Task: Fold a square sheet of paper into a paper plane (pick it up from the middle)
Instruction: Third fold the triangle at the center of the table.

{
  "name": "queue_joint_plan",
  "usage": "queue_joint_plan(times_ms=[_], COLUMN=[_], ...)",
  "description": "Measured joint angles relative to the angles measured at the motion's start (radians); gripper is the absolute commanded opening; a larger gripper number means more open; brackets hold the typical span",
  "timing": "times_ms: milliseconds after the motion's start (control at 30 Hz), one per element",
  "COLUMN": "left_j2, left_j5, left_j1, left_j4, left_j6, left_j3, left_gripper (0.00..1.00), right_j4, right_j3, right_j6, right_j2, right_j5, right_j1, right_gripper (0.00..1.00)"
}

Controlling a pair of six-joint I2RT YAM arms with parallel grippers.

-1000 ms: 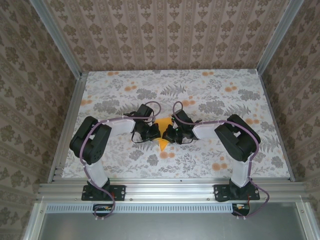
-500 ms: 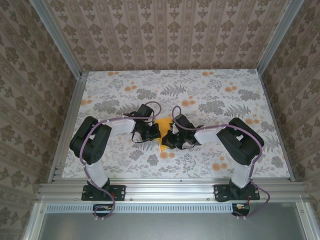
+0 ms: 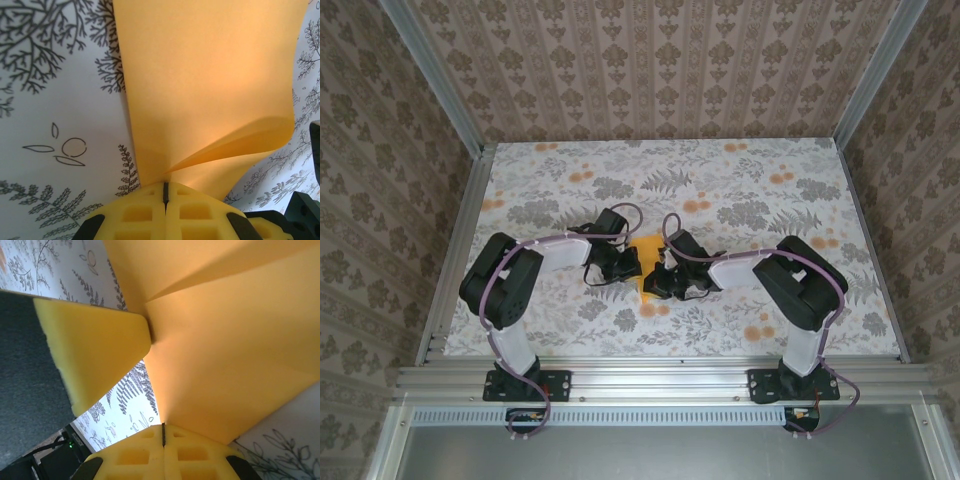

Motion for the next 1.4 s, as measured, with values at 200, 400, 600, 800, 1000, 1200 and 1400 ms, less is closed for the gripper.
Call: queue_joint_plan(times_ms=[200,400,600,800,1000,1200,1400], left_j2=[0.0,0.0,0.0,0.0,0.0,0.0,0.0], left_j5=[0.0,-0.001,-0.002,-0.004,-0.005,-0.008,-0.011], left_j1=[0.0,0.0,0.0,-0.001,-0.001,-0.001,-0.006], left_j4=[0.0,0.0,0.0,0.0,-0.003,-0.004,-0.01], left_j6=[-0.004,-0.006,-0.007,-0.007,-0.006,-0.006,-0.006], left_j3=[0.0,0.0,0.0,0.0,0.001,0.002,0.006], left_gripper=[0.0,0.01,0.01,0.0,0.01,0.0,0.01], right_j4=[-0.001,-0.007,-0.058,-0.075,-0.126,-0.182,-0.184], right_j3=[-0.006,-0.006,-0.006,-0.003,0.011,0.033,0.103], right_j6=[0.0,-0.016,-0.038,-0.038,-0.053,-0.09,-0.116], right_j2=[0.003,0.003,-0.022,-0.01,-0.032,-0.158,-0.096], right_j5=[0.0,0.0,0.0,-0.002,0.016,0.071,0.088], right_j1=[0.012,0.014,0.035,0.039,0.039,-0.015,-0.052], right_gripper=[0.06,0.06,0.06,0.06,0.08,0.08,0.07])
